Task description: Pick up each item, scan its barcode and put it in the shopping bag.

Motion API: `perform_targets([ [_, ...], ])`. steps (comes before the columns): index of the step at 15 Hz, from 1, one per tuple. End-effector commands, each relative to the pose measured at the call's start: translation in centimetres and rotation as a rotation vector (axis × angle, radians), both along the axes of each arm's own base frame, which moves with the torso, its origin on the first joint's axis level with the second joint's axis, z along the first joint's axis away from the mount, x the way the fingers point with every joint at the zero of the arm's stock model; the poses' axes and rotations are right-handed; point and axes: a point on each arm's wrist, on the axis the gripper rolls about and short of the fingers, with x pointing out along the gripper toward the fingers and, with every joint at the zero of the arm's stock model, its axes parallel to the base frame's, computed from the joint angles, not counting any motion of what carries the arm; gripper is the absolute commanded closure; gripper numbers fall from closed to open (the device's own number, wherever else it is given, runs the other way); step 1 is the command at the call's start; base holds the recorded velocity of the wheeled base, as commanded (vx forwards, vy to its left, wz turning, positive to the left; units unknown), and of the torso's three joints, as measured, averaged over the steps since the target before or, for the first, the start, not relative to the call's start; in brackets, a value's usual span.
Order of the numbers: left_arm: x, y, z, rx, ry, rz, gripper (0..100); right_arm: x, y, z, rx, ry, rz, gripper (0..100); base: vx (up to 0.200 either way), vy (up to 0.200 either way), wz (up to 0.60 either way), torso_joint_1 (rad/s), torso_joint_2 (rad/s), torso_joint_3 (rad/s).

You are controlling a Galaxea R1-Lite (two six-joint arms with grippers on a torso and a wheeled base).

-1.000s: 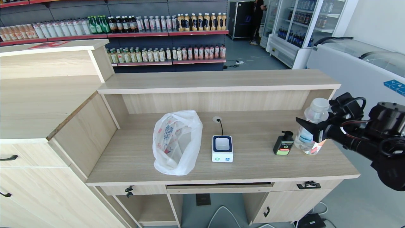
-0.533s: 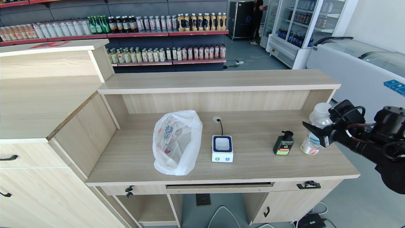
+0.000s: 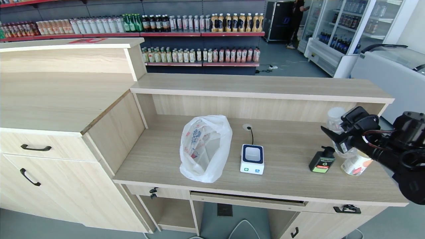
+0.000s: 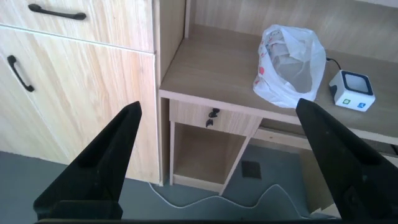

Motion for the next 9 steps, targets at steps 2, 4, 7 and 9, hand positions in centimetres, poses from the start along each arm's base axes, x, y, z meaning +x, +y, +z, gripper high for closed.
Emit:
perform_targets([
  [2,0.0,0.0,0.0,-0.001,-0.001,0.0,0,0.2,0.0,-0.3,-0.027,0.002,-0.001,100,0.0,0.0,0.6,0.002,0.0,0.002],
  [4,0.0,0.0,0.0,-0.001,-0.001,0.0,0,0.6,0.0,-0.9,-0.042,-0.023,0.043,100,0.0,0.0,0.3,0.001,0.0,0.004],
  [7,0.0,0.0,0.0,-0.001,-0.001,0.0,0,1.9,0.3,-2.3,-0.061,-0.054,0.15,100,0.0,0.0,0.0,0.0,0.0,0.0],
  [9,0.0,0.0,0.0,-0.001,-0.001,0.0,0,2.6,0.6,-3.6,-0.064,-0.081,0.287,100,0.0,0.0,0.0,0.0,0.0,0.0],
])
